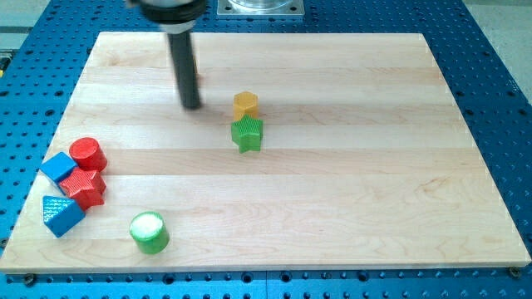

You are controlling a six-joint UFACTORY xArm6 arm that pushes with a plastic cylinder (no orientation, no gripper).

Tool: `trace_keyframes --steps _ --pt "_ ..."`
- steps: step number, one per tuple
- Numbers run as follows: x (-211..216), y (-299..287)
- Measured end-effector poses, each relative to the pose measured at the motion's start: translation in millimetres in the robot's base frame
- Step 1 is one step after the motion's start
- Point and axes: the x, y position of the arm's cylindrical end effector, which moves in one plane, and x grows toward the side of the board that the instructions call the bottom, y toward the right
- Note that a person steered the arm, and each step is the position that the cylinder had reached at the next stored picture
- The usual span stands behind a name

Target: Put the heart at the top of the hexagon

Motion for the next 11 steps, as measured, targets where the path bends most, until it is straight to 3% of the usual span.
trace_keyframes --steps 1,2,4,9,10,11 --pt "-18.7 -37.7" --pt "-71.4 -25.8" --pt "-132.3 -15.6" --pt "-52.1 80.6" --pt "-80.4 72.6" --pt "-82.3 88.2"
